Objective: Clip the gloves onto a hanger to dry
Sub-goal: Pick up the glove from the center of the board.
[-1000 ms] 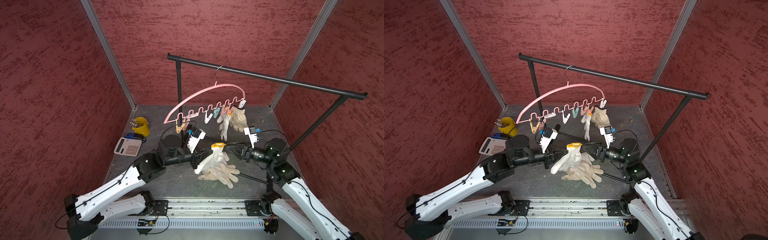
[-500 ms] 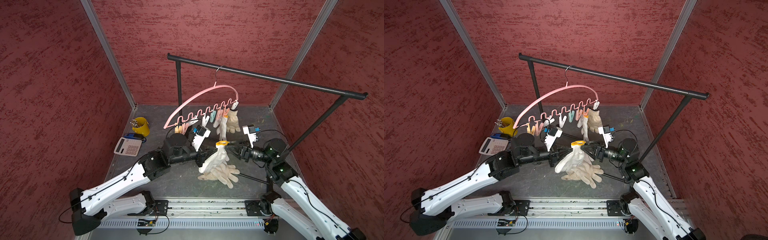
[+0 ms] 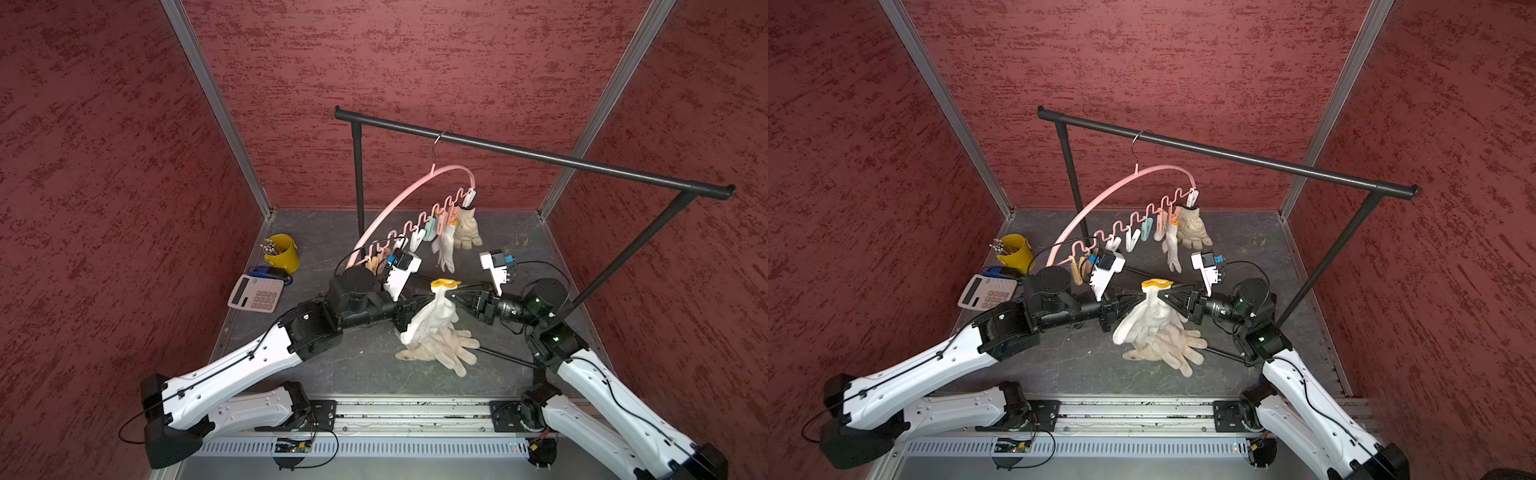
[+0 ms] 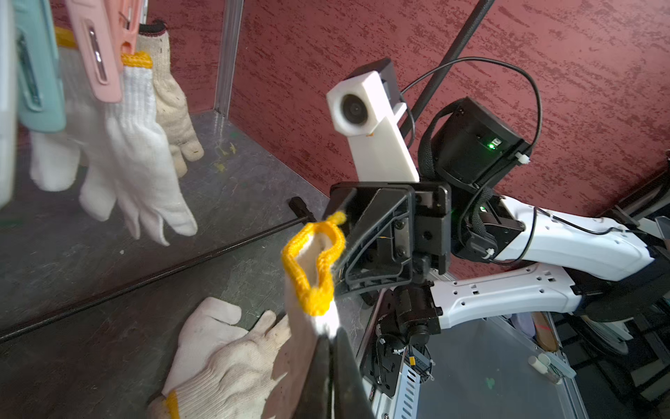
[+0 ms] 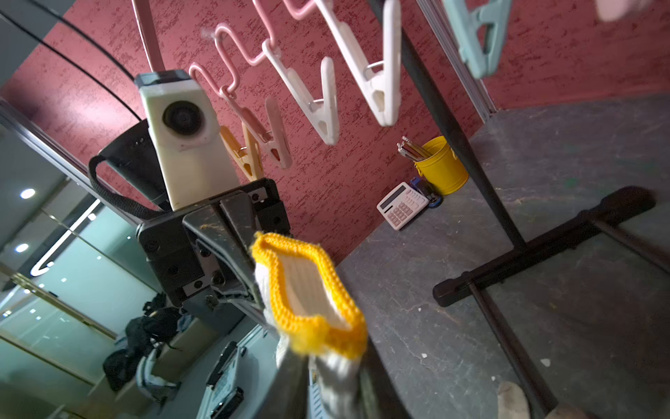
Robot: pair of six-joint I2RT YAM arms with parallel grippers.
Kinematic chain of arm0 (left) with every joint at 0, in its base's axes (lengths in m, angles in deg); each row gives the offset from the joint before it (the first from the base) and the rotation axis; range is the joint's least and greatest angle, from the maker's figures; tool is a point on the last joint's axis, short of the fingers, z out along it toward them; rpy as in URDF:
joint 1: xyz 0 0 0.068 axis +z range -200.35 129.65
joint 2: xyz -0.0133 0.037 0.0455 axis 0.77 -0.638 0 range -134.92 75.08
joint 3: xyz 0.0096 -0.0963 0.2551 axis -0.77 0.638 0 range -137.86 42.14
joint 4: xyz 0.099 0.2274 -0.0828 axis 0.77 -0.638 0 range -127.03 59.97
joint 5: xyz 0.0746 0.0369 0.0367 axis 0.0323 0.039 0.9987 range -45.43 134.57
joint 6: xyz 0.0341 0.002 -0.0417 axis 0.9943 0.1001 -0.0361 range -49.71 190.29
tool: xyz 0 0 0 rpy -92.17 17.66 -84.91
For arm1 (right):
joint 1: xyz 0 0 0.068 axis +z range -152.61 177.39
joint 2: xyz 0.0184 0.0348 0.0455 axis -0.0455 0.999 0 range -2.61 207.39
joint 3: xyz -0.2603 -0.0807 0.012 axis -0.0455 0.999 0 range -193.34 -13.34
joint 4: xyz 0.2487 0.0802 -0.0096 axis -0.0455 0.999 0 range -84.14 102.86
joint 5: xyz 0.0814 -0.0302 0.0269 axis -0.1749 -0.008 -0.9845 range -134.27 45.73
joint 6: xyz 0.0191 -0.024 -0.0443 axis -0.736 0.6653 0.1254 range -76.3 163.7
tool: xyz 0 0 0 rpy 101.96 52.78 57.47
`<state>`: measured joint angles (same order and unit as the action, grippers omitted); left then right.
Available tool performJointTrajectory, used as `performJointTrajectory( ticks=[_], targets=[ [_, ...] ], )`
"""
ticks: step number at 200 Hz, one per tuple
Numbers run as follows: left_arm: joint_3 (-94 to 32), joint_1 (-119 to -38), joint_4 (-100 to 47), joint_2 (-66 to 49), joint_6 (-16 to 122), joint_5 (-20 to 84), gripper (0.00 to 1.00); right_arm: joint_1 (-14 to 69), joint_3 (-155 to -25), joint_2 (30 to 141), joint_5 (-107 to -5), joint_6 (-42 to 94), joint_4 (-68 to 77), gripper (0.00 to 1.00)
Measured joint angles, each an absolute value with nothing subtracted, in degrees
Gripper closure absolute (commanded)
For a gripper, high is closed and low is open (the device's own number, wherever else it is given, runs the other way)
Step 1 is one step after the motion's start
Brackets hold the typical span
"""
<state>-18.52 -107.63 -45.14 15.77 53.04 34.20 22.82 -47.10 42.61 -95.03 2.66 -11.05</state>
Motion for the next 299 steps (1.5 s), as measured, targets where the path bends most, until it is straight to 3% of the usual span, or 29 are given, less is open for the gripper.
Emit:
performJointTrajectory(
  ticks=[20, 46, 60, 116, 152, 187, 200, 218, 230, 273, 281, 299],
  targets=[
    [-18.50, -107.63, -45.41, 15.77, 52.73, 36.12, 0.99, 22.87, -47.03, 42.56, -95.03, 2.11, -11.20, 1.00],
    [-18.45, -107.65, -45.25, 15.83, 52.53, 38.42, 0.63, 22.87, -47.03, 42.52, -95.06, 2.09, -11.35, 1.00],
    [-17.73, -107.63, -44.14, 16.29, 52.43, 39.34, 0.53, 22.87, -47.03, 42.52, -95.19, 2.09, -11.37, 1.00],
    [-14.70, -105.64, -38.19, 18.00, 51.70, 39.31, 0.49, 22.91, -47.38, 43.55, -96.63, 1.37, -11.83, 1.00],
    [-13.21, -103.78, -34.63, 17.62, 51.42, 37.02, 0.50, 23.24, -47.73, 43.79, -97.88, -0.31, -12.84, 1.00],
    [-11.92, -102.32, -32.53, 16.58, 50.44, 33.17, 0.57, 23.52, -48.74, 43.50, -98.18, -0.90, -12.99, 1.00],
    [-11.90, -102.12, -31.88, 16.34, 49.87, 31.38, 0.67, 23.54, -48.93, 43.44, -98.16, -0.92, -13.01, 1.00],
    [-11.90, -102.10, -30.80, 16.09, 48.82, 29.19, 0.90, 23.54, -49.20, 43.44, -98.16, -0.95, -13.01, 1.00],
    [-11.90, -102.12, -30.35, 16.09, 48.88, 28.32, 1.00, 23.57, -49.20, 43.44, -98.16, -0.92, -13.04, 1.00],
    [-11.88, -102.12, -30.00, 16.16, 48.08, 28.12, 1.00, 23.57, -49.48, 43.44, -97.66, -0.20, -12.18, 1.00],
    [-11.85, -102.12, -30.00, 16.23, 48.08, 28.15, 1.00, 23.59, -49.79, 43.44, -97.13, 0.47, -11.33, 0.88],
    [-11.46, -102.10, -30.04, 16.75, 48.08, 28.52, 1.00, 23.70, -51.38, 43.41, -94.27, 2.92, -7.72, 0.82]
  ],
)
